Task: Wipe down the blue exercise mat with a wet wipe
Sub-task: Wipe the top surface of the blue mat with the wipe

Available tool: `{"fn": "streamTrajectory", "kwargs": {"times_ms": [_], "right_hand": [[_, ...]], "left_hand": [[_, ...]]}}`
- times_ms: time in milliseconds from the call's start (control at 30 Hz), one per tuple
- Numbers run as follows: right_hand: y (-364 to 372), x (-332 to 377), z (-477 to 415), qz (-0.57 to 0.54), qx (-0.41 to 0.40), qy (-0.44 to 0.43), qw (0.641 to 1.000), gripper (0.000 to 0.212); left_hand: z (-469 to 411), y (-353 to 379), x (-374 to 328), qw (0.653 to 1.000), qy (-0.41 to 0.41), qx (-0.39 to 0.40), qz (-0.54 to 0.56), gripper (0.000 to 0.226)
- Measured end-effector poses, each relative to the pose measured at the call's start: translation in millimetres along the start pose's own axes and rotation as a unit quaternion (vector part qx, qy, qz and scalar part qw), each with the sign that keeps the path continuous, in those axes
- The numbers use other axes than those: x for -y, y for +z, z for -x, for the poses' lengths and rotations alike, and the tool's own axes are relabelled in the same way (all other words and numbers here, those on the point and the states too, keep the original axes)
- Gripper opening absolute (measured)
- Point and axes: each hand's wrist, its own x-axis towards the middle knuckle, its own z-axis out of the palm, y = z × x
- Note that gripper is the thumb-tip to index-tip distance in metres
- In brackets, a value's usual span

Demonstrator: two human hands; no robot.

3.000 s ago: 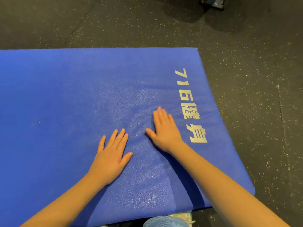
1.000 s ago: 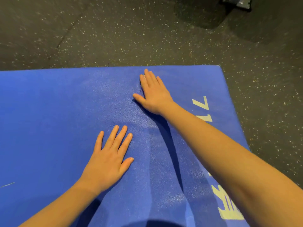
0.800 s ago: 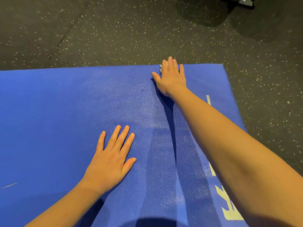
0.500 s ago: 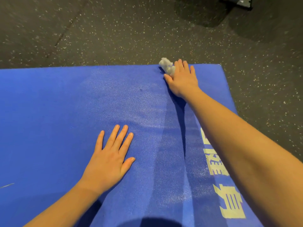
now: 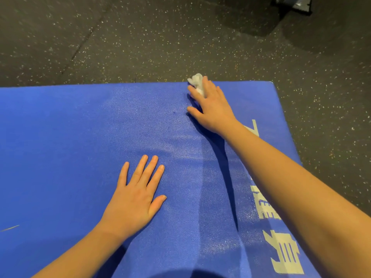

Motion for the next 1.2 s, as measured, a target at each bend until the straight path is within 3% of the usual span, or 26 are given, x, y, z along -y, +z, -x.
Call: {"fn": "streamTrajectory", "kwargs": {"times_ms": [67,200,367,433,533,767,1000,1133,1200], "right_hand": [[-0.7,1.6,-6.8,-0.026,0.016,0.044,0.999,0.066],[-4.2,7.1,-17.9,-0.003,0.075,0.043,0.996,0.073],[3.1,2.2,-3.1,0.054,-0.009,0.034,0.998,0.066],[4.7,-4.8,8.0,0.062,-0.048,0.087,0.993,0.062],[6.8,-9.0,13.5,0.017,-0.034,0.146,0.989,0.066],[-8.8,-16.8,-15.6,-0.040,0.046,0.134,0.989,0.070],[1.3,-13.0,57.5,0.018,0.008,0.070,0.997,0.073],[3.9,-17.6,29.4,0.009,-0.031,0.086,0.996,0.063],[2.5,-19.4,6.9,0.000,-0.010,0.111,0.994,0.060]], "left_hand": [[-0.4,-0.2,0.3,1.000,0.001,0.001,-0.006,0.068],[-0.4,0.0,0.6,1.000,0.000,0.006,-0.007,0.069],[0.2,-0.3,0.2,1.000,0.001,0.002,-0.003,0.068],[0.3,-0.7,0.3,1.000,0.001,-0.001,-0.002,0.067],[0.0,0.0,0.8,1.000,0.004,-0.004,-0.006,0.067],[0.1,-1.1,0.5,1.000,0.003,0.004,-0.015,0.070],[0.2,-0.7,0.5,1.000,0.002,-0.004,-0.008,0.069],[0.4,-1.2,0.1,1.000,0.003,-0.005,-0.016,0.068],[0.6,-1.0,0.1,1.000,0.003,-0.002,-0.021,0.069]]}}
